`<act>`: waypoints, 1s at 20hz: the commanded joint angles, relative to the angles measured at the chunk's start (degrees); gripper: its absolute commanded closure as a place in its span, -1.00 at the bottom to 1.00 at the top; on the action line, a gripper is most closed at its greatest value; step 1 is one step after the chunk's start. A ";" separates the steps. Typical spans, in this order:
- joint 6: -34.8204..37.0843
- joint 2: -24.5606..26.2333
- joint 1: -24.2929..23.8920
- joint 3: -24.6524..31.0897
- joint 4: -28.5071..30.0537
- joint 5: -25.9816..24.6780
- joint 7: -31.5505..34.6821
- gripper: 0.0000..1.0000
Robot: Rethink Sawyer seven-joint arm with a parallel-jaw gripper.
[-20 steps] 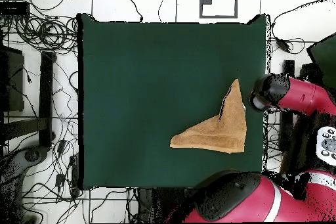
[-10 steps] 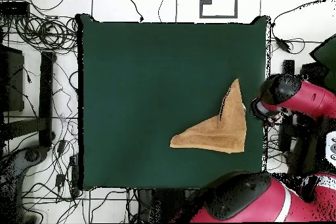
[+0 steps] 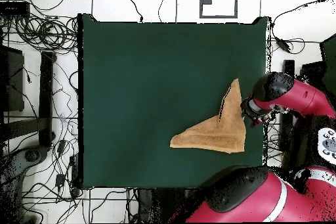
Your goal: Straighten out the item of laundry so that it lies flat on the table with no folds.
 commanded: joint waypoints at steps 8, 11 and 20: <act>-9.97 6.41 0.15 11.13 8.23 5.66 -1.84 -1.00; -7.85 6.73 -0.17 11.50 8.89 7.47 -1.86 -1.00; -1.23 6.89 -0.65 11.66 10.20 13.08 -0.50 -1.00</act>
